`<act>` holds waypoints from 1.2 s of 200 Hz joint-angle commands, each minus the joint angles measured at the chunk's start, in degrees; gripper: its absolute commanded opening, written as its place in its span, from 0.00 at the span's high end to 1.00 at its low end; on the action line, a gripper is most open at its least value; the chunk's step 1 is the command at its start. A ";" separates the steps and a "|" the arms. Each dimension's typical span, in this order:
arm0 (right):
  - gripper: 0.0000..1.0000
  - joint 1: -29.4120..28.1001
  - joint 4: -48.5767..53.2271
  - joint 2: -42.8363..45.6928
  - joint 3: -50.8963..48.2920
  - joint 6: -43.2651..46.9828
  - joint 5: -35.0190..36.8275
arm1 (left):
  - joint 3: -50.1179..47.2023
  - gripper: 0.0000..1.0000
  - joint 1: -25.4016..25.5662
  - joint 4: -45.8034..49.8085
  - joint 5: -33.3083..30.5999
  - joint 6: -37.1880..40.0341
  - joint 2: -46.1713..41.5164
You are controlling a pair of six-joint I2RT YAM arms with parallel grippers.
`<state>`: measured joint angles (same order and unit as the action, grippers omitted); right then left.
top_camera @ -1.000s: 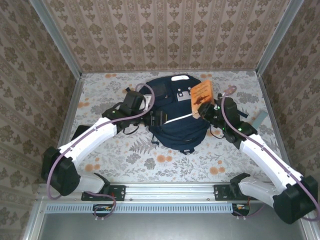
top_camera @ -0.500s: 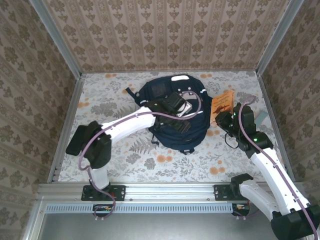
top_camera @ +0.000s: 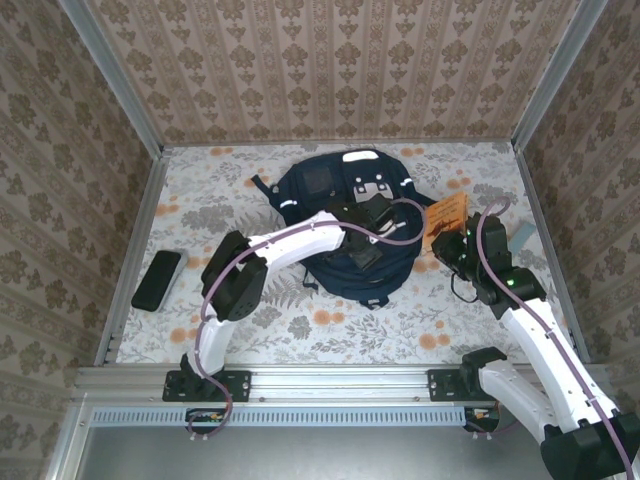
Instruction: Pack the student bag
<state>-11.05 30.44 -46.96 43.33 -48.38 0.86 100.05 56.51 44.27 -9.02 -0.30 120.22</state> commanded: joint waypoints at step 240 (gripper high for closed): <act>0.76 0.35 2.43 5.12 -0.82 2.16 -12.31 | -2.57 0.99 0.94 -20.32 -20.76 5.21 -17.36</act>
<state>-10.85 36.14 -41.74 42.50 -48.03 -4.86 97.43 57.08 32.60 -26.04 4.78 105.75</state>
